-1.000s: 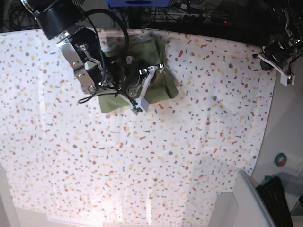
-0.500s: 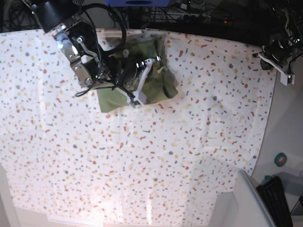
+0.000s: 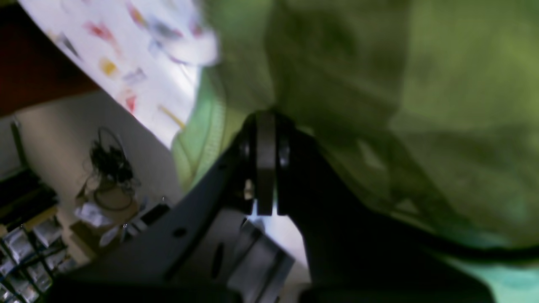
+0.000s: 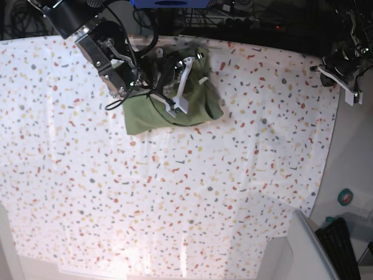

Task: Layout the t-shirt on the table in an organized manner, then fold the t-shirt properly
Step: 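Flatten and tuck the folded bundle with the right gripper, then grasp the bundle edge with the left gripper and pull it flat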

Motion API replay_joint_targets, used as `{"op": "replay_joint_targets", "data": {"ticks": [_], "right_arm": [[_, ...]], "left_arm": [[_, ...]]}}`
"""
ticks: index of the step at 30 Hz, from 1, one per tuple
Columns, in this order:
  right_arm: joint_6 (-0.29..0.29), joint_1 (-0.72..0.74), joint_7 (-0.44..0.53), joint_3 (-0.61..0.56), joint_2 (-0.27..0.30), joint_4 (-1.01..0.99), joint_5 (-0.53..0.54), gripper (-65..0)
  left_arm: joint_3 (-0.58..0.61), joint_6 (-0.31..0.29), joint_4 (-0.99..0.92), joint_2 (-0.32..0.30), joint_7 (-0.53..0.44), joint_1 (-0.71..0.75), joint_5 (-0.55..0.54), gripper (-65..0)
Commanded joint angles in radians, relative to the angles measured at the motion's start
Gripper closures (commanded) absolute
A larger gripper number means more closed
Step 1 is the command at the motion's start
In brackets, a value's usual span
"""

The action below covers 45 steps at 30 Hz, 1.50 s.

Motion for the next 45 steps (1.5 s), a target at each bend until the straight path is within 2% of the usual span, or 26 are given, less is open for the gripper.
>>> {"op": "replay_joint_targets", "data": {"ticks": [1,3,5,7,11,14,19,22,25,31,37,45], "right_arm": [[0.008,0.022,0.018,0.006,-0.005,0.074,0.019,0.0],[-0.009,0.019,-0.002,0.033,0.029,0.169,0.022,0.0],[-0.063,0.016,-0.051,0.113,0.044,0.242,0.023,0.0],[-0.094,0.014,-0.075,0.211,0.047,0.272,0.022,0.0],[-0.095,0.042,-0.086,0.355,0.047,0.269,0.019,0.0],[-0.095,0.079,-0.08,0.374,0.047,0.215,0.019,0.0],[-0.095,0.108,-0.052,0.374,0.049,0.145,0.019,0.0],[-0.095,0.103,-0.025,0.366,0.047,0.136,0.019,0.0],[-0.095,0.108,-0.02,0.366,0.046,0.1,0.019,0.0],[-0.094,0.116,0.066,0.366,0.047,0.002,0.019,0.0],[-0.094,0.123,0.142,0.366,0.049,-0.102,0.017,0.0],[-0.094,0.128,0.244,0.377,0.09,-0.127,0.019,0.0]], "left_arm": [[-0.004,-0.005,0.019,-0.019,-0.011,0.003,-0.01,0.0],[-0.003,-0.005,0.042,-0.016,-0.011,0.005,-0.01,0.0],[0.016,-0.005,0.107,0.022,-0.008,0.023,-0.011,0.0],[0.089,-0.005,0.202,0.053,-0.008,0.048,-0.01,0.0],[0.296,-0.002,0.337,0.067,-0.01,0.066,-0.01,0.0],[0.433,0.005,0.354,0.07,-0.019,0.046,-0.01,0.0],[0.651,0.12,0.346,0.124,-0.05,0.002,-0.01,0.0],[0.741,0.123,0.312,0.124,-0.103,-0.006,-0.01,0.0],[0.763,0.123,0.217,0.124,-0.125,-0.036,-0.01,0.0],[0.76,0.123,0.067,0.122,-0.14,-0.079,-0.01,0.0],[0.761,0.123,-0.011,0.122,-0.14,-0.102,-0.01,0.0],[0.761,0.123,-0.014,0.124,-0.142,-0.104,-0.01,0.0]]}}
